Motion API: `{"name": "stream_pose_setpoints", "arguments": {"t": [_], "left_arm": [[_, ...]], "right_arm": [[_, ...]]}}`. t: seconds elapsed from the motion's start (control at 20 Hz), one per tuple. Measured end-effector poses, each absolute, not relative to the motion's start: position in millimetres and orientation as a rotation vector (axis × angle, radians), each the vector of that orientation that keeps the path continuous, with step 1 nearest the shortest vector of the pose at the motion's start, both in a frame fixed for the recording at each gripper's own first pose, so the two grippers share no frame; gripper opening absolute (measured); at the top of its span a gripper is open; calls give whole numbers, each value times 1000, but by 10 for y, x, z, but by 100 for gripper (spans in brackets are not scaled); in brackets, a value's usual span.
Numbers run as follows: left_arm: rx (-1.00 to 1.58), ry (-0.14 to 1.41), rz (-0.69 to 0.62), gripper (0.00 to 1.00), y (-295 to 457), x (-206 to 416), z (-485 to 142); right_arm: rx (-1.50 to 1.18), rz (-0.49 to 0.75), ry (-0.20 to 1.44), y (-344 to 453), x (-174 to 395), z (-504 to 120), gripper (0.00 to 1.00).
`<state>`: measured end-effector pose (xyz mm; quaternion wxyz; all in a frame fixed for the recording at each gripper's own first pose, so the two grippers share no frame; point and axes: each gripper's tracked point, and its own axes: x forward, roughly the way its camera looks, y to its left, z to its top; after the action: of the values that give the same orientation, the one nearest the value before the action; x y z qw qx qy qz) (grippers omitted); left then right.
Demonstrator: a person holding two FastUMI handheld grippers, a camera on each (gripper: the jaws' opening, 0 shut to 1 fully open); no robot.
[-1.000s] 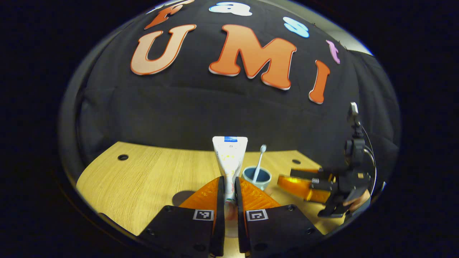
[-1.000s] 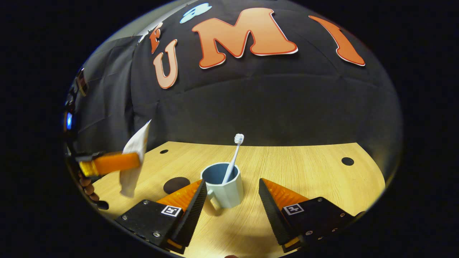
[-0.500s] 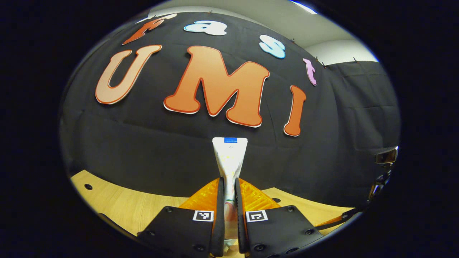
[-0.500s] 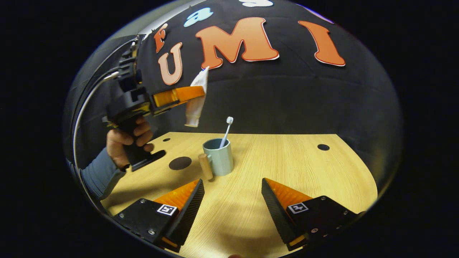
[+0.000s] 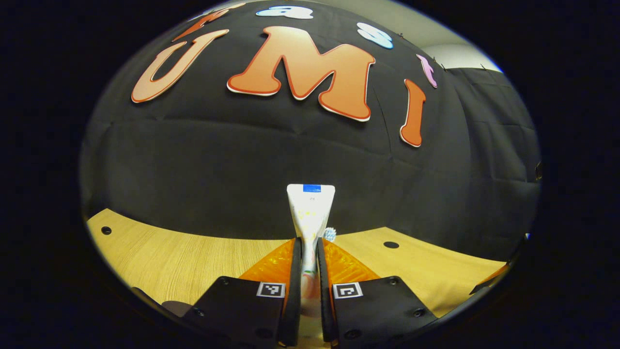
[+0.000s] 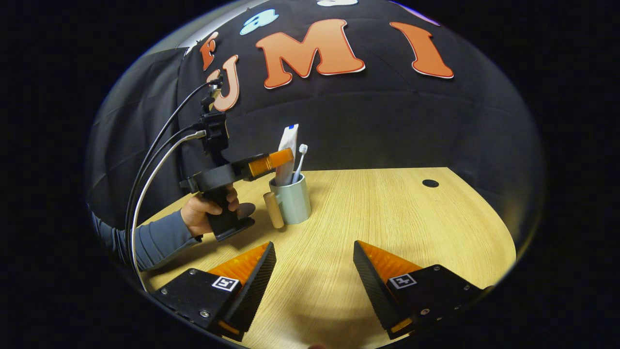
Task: Put the toothbrush and toothpaste on the desktop into the cup, then pick up the cup and place it on the coaster on the desktop.
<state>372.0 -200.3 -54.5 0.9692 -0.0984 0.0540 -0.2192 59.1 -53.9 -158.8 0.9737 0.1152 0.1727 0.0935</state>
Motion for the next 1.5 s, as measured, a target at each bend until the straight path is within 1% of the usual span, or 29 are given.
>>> {"name": "stream_pose_setpoints", "arguments": {"t": [0.05,0.1,0.25,0.3,0.4,0.7,0.95,1.05,1.2,1.35,1.5], "left_arm": [[-210,123,-487,30,-2034,3635,-529],[-229,131,-507,33,-1998,3533,-493],[-194,105,-490,96,-1741,3299,-318],[-190,102,-481,100,-1613,3163,-263],[-191,106,-459,99,-1373,2944,-132],[-126,96,-308,100,-443,2300,171],[-52,96,-205,100,166,1723,172],[-48,99,-171,99,348,1571,183],[-70,146,-137,99,505,1281,15],[-53,171,-111,99,653,1103,-84],[-58,170,-96,99,741,1009,-94]], "right_arm": [[237,189,348,-506,630,-1568,96],[240,190,353,-485,657,-1575,96],[231,201,368,-319,797,-1506,96],[225,210,371,-263,828,-1463,96],[216,201,387,-175,967,-1378,96],[230,202,494,110,1315,-1303,96],[251,177,635,307,1596,-1378,94],[260,164,671,367,1704,-1362,92],[267,173,776,448,1771,-1423,88],[258,116,858,371,1876,-1482,84],[298,59,924,349,1950,-1562,76]]}}
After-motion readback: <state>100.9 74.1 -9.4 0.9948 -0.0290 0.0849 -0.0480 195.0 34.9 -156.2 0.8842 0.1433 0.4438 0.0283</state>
